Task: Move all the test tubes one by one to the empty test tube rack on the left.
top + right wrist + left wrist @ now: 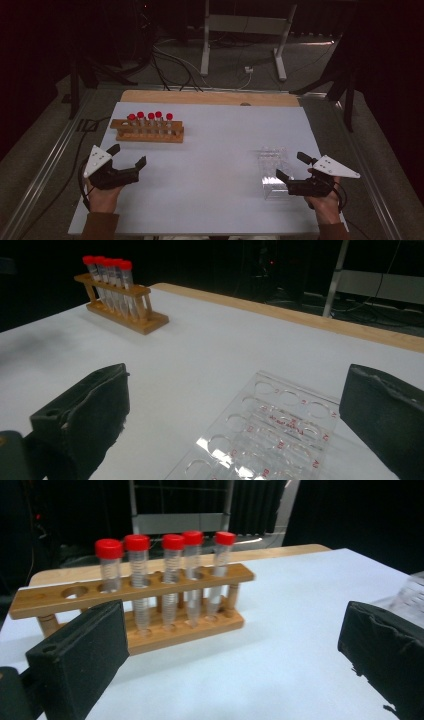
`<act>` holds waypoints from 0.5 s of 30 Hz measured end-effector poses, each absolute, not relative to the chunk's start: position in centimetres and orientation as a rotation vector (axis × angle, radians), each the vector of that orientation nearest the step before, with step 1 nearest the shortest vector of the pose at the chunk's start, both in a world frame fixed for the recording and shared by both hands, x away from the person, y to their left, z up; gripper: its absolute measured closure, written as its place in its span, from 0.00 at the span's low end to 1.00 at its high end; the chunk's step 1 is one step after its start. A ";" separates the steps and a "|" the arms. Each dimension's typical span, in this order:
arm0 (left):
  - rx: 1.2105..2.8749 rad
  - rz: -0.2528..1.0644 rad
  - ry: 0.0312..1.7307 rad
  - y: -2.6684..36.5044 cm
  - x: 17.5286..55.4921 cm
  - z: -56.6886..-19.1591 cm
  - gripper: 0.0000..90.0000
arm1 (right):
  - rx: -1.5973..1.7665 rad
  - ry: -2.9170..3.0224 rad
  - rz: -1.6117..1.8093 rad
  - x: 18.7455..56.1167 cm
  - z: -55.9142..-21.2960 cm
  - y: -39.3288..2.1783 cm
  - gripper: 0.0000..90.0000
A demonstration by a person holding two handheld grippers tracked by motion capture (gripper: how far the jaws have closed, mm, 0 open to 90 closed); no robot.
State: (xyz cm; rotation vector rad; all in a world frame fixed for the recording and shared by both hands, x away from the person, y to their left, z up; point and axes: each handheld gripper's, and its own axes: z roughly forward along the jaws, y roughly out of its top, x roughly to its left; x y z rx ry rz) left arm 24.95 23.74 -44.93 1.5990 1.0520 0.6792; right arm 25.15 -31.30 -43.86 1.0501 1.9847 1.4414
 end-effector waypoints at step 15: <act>1.598 0.719 1.002 23.0 21.8 -45.1 0.01 | 1.048 1.957 1.479 25.5 -44.0 -30.4 0.00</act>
